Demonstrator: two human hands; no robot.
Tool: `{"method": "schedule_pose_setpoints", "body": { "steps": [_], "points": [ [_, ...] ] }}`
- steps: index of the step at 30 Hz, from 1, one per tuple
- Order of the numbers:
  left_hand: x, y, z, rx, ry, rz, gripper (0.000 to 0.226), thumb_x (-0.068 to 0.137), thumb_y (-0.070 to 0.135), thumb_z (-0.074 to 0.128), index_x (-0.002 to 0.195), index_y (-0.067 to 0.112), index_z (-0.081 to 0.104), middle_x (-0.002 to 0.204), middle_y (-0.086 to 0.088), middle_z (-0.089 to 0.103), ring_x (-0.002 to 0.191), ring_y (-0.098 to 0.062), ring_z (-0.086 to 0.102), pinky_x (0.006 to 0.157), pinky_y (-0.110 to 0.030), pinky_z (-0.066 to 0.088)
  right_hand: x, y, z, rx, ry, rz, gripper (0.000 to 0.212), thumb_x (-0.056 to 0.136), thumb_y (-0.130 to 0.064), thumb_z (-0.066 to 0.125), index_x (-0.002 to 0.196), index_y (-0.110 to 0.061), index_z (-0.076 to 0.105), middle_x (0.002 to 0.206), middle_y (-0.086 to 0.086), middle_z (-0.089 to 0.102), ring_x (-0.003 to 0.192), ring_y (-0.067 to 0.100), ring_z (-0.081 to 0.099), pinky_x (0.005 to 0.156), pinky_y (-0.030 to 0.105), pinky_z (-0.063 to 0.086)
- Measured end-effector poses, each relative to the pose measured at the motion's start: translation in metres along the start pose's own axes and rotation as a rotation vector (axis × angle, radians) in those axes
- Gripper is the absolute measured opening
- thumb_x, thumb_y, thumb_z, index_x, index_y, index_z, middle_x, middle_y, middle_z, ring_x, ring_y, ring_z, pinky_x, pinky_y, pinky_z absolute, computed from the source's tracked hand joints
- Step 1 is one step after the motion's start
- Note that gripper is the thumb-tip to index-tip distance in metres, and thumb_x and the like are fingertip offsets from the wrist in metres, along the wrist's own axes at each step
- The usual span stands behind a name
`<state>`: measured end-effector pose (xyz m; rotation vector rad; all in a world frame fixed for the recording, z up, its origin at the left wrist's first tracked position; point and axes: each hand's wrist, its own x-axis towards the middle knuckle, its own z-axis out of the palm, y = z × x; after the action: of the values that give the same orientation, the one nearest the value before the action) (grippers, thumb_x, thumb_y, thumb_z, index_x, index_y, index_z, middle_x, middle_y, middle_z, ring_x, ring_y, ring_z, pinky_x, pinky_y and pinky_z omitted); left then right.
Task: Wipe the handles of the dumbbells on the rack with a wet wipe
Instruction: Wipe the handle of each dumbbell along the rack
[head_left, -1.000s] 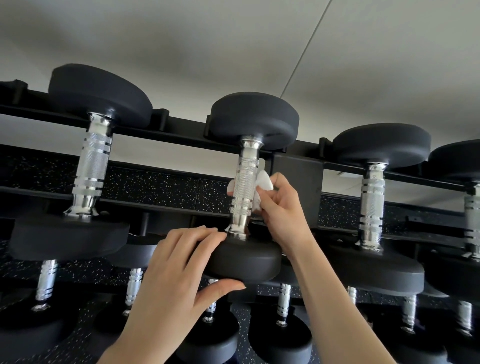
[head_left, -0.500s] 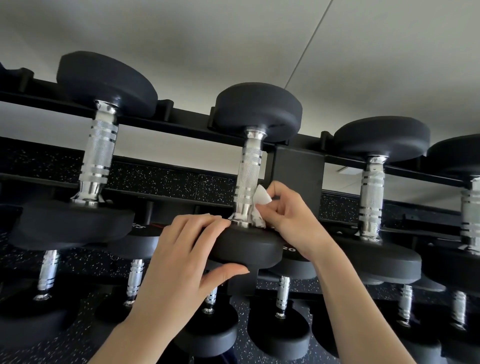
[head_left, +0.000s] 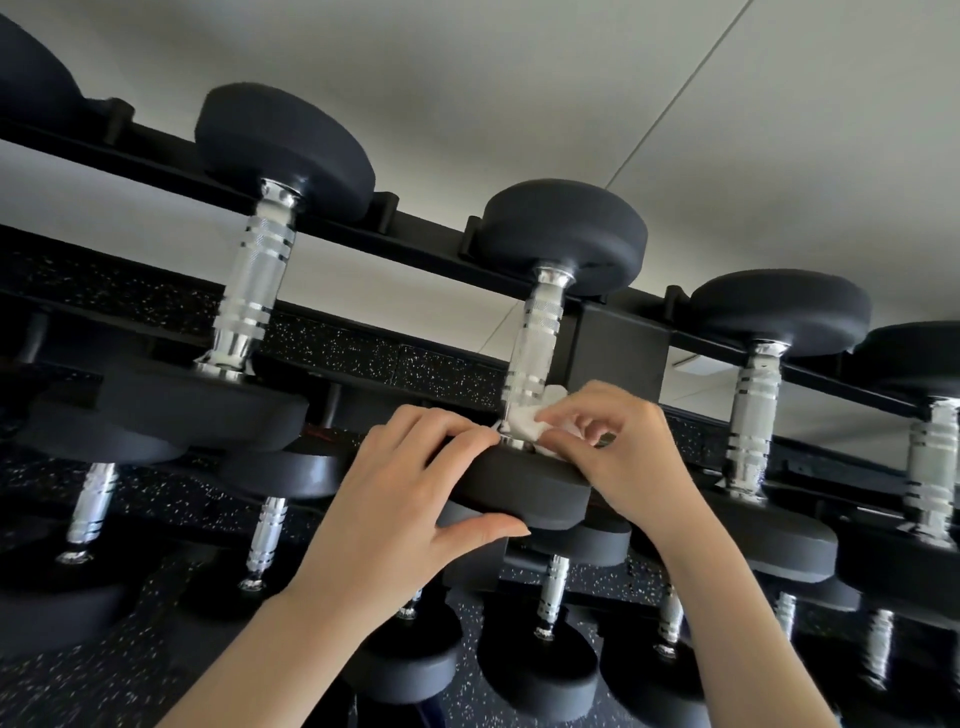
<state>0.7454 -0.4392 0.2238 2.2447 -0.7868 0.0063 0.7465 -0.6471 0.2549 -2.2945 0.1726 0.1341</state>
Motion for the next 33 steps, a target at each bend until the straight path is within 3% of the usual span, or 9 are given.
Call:
{"method": "schedule_pose_setpoints", "body": {
  "steps": [5,10,13,16,19,29,33],
  "points": [
    [-0.004,-0.007,0.002,-0.092,0.003,-0.043,0.061,0.079,0.064,0.057,0.120,0.018,0.060,0.116,0.010,0.054,0.109,-0.012,0.048,0.089,-0.035,0.045,0.001,-0.003,0.002,0.085,0.013,0.039,0.014,0.071,-0.012,0.077,0.074,-0.024,0.072,0.075,0.000,0.061,0.070,0.027,0.053,0.064,0.033,0.044],
    [-0.007,-0.013,0.003,-0.159,0.018,-0.070,0.064,0.078,0.063,0.058,0.121,0.015,0.059,0.118,0.008,0.053,0.112,-0.011,0.045,0.100,-0.018,0.032,0.006,-0.019,0.007,0.062,-0.034,0.044,0.009,0.071,-0.012,0.077,0.076,-0.018,0.073,0.076,-0.004,0.061,0.071,0.009,0.055,0.064,0.013,0.040],
    [-0.005,-0.015,0.000,-0.181,0.016,-0.056,0.060,0.076,0.062,0.059,0.118,0.019,0.059,0.115,0.009,0.053,0.110,-0.010,0.046,0.096,-0.023,0.035,0.011,-0.028,0.011,-0.038,-0.037,0.038,0.013,0.071,-0.017,0.079,0.072,-0.027,0.071,0.075,-0.008,0.063,0.070,0.006,0.056,0.064,0.013,0.040],
    [-0.004,-0.018,-0.001,-0.220,-0.006,-0.067,0.058,0.075,0.063,0.059,0.117,0.024,0.058,0.115,0.014,0.050,0.111,-0.008,0.045,0.093,-0.030,0.040,0.016,-0.037,0.014,-0.174,-0.062,0.064,0.011,0.072,-0.020,0.079,0.070,-0.028,0.071,0.057,-0.022,0.059,0.059,-0.003,0.052,0.057,0.008,0.035],
    [-0.004,-0.019,0.000,-0.252,0.001,-0.067,0.057,0.074,0.062,0.061,0.115,0.023,0.059,0.114,0.013,0.050,0.110,-0.010,0.046,0.092,-0.036,0.046,0.020,-0.045,0.017,-0.331,-0.088,0.092,0.005,0.075,-0.027,0.077,0.072,-0.026,0.072,0.047,-0.015,0.052,0.051,0.002,0.047,0.050,0.011,0.033],
    [-0.010,-0.028,0.011,-0.304,0.063,0.010,0.056,0.082,0.054,0.059,0.123,0.016,0.056,0.121,0.007,0.051,0.109,-0.017,0.048,0.086,-0.042,0.048,0.032,-0.062,0.024,-0.733,-0.227,0.117,0.007,0.082,-0.037,0.065,0.080,-0.031,0.068,0.054,-0.009,0.043,0.064,0.019,0.051,0.058,0.029,0.041],
    [-0.008,-0.032,0.010,-0.295,0.047,0.028,0.055,0.084,0.054,0.058,0.123,0.015,0.058,0.120,0.006,0.052,0.106,-0.017,0.048,0.085,-0.041,0.047,0.036,-0.068,0.027,-0.877,-0.268,0.104,0.013,0.084,-0.045,0.061,0.086,-0.033,0.066,0.064,-0.002,0.052,0.072,0.024,0.058,0.061,0.032,0.049]
  ]
}}
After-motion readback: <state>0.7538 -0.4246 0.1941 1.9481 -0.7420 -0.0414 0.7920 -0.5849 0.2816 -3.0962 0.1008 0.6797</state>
